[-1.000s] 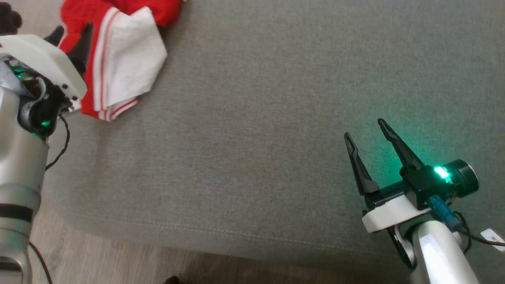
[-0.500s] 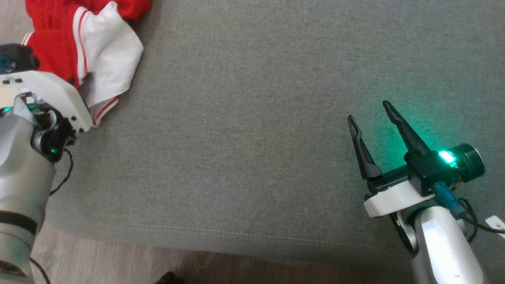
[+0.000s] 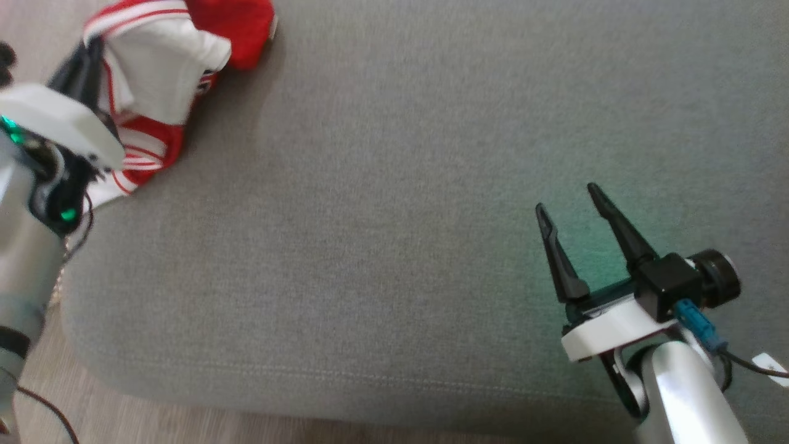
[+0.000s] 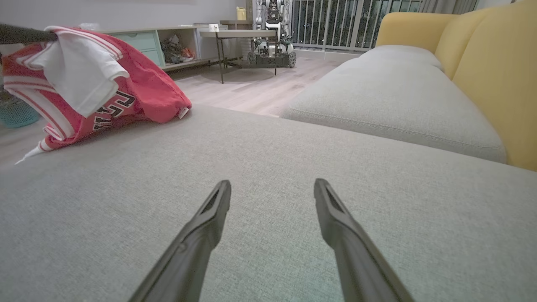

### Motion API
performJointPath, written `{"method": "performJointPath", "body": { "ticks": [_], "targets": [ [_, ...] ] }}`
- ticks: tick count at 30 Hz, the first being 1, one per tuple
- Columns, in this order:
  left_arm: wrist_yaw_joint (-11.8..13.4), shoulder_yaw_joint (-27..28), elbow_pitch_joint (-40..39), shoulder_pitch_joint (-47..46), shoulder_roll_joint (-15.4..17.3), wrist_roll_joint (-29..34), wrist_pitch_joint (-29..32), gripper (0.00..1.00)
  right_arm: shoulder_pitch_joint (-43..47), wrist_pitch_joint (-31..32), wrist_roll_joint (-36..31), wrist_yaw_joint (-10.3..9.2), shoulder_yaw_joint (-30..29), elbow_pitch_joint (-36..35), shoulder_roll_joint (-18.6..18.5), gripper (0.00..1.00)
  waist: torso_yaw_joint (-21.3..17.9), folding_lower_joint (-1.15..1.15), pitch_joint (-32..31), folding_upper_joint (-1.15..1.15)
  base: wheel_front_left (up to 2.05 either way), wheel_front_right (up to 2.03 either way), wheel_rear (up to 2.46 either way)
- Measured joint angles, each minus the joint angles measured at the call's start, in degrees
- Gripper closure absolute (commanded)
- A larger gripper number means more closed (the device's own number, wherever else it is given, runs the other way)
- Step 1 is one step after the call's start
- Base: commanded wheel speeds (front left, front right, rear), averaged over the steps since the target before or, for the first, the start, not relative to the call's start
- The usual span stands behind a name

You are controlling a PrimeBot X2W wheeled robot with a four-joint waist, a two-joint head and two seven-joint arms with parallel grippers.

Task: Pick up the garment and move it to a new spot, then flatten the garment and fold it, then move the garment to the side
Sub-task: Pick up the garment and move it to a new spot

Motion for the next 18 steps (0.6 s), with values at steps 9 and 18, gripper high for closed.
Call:
{"method": "performJointPath", "body": {
  "ticks": [9, 18],
  "targets": [
    [0.18, -1.26, -10.43, -2.48, 2.72, -0.19, -1.8, 1.0, 3.56, 0.0, 5.17, 0.0, 1.48, 0.43, 0.02, 0.0, -2.39, 0.0, -8.44, 0.0, 0.0, 0.0, 0.0],
    [3.69, -1.24, -24.97, -2.76, 3.38, -1.7, 2.41, 1.0, 5.33, 0.0, 7.03, 0.0, 2.22, 0.07, 0.05, 0.0, -8.96, 0.0, -12.44, 0.0, 0.0, 0.0, 0.0]
  ]
}}
